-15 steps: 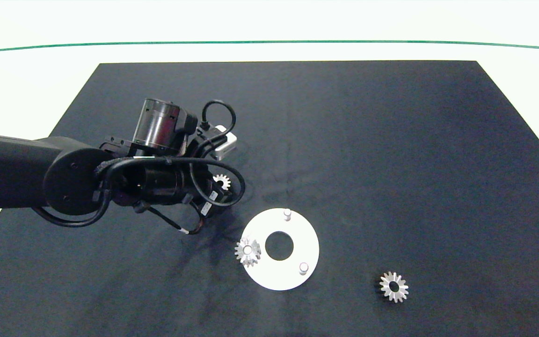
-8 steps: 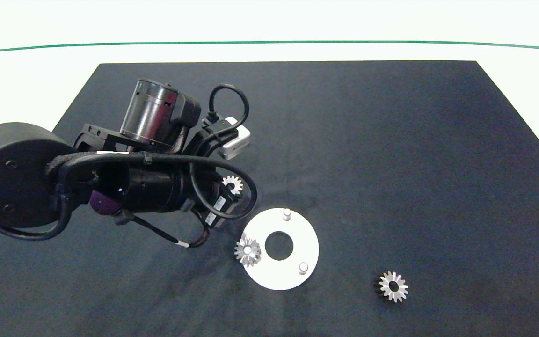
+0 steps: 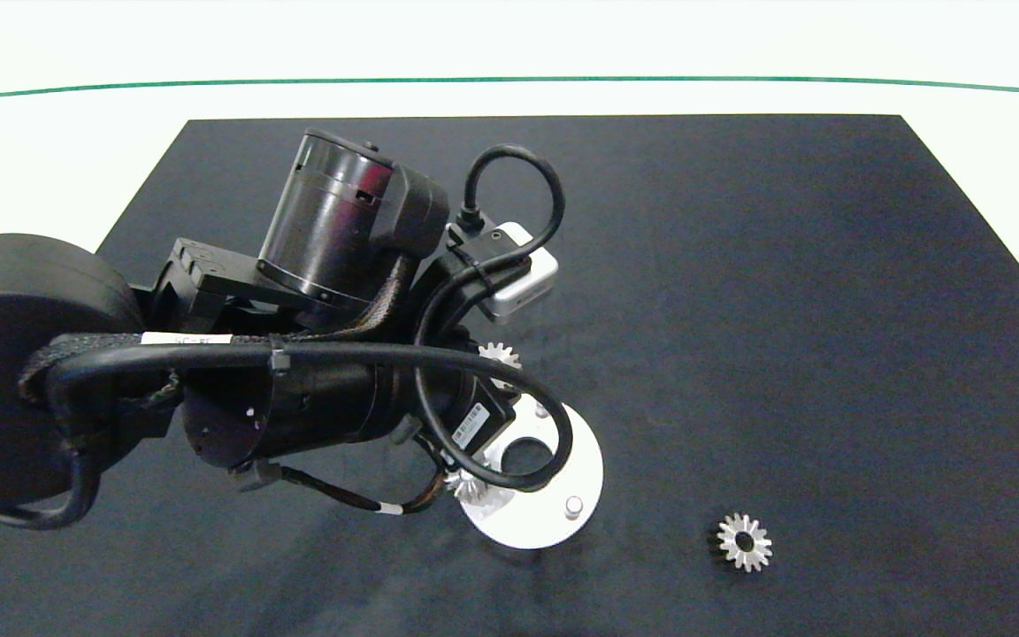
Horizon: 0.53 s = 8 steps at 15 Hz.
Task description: Install three planetary gears onto the carrier pins
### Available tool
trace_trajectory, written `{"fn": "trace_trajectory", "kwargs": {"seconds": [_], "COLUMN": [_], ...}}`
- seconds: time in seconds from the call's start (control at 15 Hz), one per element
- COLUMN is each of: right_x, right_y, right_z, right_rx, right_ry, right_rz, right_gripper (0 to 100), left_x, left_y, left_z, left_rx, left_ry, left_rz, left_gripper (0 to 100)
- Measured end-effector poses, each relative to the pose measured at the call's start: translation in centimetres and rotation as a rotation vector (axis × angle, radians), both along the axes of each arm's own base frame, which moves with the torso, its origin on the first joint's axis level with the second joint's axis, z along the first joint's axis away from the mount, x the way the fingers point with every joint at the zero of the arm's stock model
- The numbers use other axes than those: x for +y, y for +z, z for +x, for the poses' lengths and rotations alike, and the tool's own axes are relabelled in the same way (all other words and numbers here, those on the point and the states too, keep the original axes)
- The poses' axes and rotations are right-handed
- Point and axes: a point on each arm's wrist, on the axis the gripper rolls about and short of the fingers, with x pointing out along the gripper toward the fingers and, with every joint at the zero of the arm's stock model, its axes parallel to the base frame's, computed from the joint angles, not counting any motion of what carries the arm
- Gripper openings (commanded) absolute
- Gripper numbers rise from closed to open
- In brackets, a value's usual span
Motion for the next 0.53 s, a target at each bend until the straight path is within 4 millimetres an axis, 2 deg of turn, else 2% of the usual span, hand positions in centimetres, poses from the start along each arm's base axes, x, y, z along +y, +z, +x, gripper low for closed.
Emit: {"fn": "trace_trajectory", "kwargs": {"seconds": [0.53], "right_x": [0.0], "right_y": [0.9], "right_z": [-0.2], "right_rx": [-0.028], "right_ry": [0.000], "right_rz": [0.004], "right_gripper": [100], "left_x": [-3.5], "left_y": [-1.6], "left_z": [-0.1], "left_rx": [0.015], "left_ry": [-0.048], "left_rz": [0.045], "left_gripper": [0]}}
